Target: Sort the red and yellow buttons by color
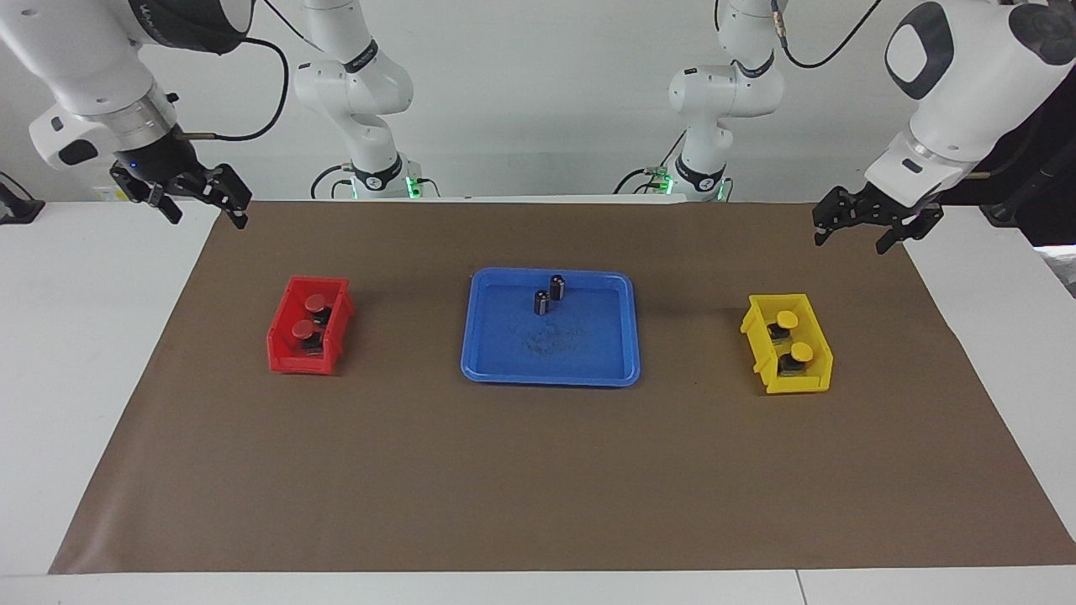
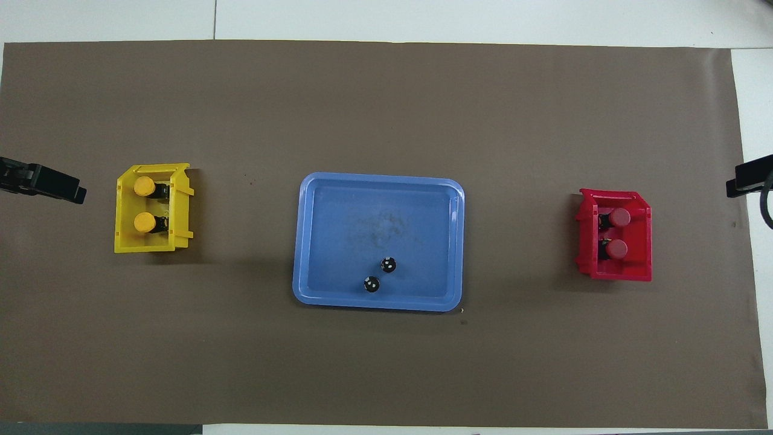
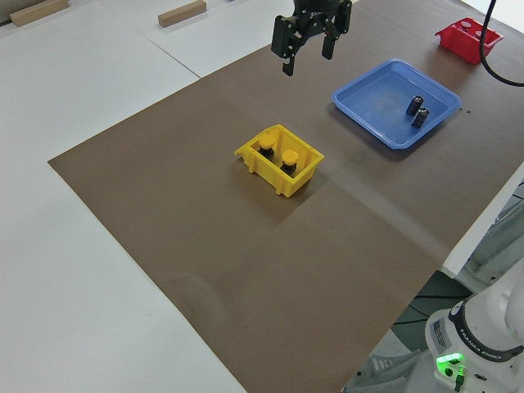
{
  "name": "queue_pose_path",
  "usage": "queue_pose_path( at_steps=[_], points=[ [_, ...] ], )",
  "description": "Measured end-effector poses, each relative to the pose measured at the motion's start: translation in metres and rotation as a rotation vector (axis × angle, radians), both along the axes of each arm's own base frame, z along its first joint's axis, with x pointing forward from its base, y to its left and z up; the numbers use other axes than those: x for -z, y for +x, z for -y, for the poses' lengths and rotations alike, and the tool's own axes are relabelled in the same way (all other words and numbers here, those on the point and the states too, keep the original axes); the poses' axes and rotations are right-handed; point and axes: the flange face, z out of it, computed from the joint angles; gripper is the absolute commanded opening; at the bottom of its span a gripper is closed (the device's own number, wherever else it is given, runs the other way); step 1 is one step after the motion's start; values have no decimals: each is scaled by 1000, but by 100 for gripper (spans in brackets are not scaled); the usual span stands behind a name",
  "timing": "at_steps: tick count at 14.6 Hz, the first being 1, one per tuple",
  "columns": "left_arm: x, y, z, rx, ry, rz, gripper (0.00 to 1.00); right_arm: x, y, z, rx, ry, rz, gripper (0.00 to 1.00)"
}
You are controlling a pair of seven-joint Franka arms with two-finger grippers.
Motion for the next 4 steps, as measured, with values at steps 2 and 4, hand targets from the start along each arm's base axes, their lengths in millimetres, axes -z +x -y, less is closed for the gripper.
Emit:
queue_pose_path(
  at_steps=[2,4],
  points=[
    [-13,-2,2,-3,-2,3,100,0,0,0,0,0,0,100],
    [-17,-3,5,-9,-1,2,100,0,0,0,0,0,1,100]
  ],
)
